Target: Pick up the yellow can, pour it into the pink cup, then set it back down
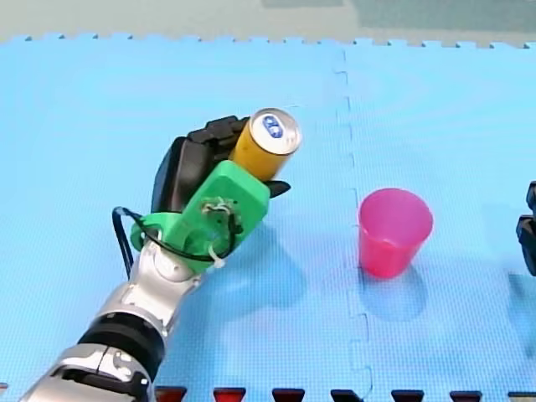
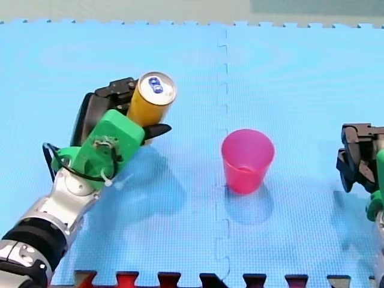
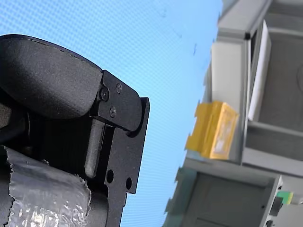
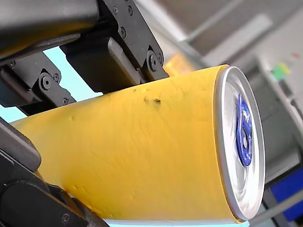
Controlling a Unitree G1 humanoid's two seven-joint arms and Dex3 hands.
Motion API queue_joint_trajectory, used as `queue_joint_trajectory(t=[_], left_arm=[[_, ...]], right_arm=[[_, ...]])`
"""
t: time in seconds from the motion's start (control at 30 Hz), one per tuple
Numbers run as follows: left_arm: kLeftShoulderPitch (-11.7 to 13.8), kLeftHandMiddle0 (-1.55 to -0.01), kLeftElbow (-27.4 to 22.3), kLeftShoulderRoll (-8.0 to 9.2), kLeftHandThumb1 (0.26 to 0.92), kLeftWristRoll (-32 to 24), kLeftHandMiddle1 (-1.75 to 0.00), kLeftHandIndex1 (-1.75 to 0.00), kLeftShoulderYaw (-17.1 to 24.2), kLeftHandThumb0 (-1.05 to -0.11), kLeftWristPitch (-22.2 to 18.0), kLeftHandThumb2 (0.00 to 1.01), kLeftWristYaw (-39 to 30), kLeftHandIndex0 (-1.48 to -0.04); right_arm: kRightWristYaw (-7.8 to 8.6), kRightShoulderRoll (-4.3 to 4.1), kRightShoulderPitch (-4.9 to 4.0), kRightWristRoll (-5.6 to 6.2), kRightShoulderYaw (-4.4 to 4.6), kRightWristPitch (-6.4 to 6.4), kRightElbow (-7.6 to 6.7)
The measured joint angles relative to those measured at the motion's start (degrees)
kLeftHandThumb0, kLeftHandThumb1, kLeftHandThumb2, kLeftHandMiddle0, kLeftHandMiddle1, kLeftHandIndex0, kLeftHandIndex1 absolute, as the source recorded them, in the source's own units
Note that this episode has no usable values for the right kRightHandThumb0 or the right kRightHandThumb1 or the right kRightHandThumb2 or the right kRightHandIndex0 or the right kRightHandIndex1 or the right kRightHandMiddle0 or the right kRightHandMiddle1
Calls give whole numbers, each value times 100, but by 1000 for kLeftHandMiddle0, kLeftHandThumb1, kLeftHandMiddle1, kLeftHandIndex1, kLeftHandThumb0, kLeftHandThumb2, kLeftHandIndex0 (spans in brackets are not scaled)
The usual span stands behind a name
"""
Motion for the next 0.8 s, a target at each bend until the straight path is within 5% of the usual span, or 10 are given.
queue_joint_trajectory(t=[0.1, 0.33, 0.53, 0.8], left_arm=[[-127, -1368, -39, -8, 743, 126, -1, 0, -145, -379, 23, 1, 64, -1225], [-447, -1358, -105, -141, 757, 256, 0, 0, -402, -454, 765, 4, -10, -1218], [-579, -1353, -116, -225, 754, 259, 0, 0, -544, -460, 784, 0, -92, -1218], [-807, -1352, -78, -284, 787, 601, -5, -1, -916, -578, 529, 6, 91, -1176]], right_arm=[[-28, 1, -3, -14, 12, 8, 20], [-73, 24, -13, -59, 45, 18, 51], [-81, 43, -13, -63, 55, 16, 55], [-66, 96, -28, -60, 60, 32, 59]])
